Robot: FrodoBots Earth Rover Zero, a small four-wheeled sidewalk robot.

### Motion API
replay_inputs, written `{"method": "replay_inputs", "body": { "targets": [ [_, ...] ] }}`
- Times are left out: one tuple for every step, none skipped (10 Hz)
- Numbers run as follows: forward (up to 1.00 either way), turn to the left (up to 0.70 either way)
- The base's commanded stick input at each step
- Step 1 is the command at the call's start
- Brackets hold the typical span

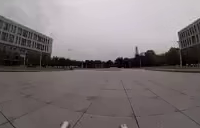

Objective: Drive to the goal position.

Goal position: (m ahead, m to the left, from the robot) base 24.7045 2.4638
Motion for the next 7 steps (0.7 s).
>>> {"method": "replay_inputs", "body": {
  "targets": [
    [0.05,0.00],
    [0.05,0.00],
    [0.05,0.00],
    [0.05,0.00],
    [0.05,0.00],
    [0.05,0.00],
    [0.05,0.00]
  ]
}}
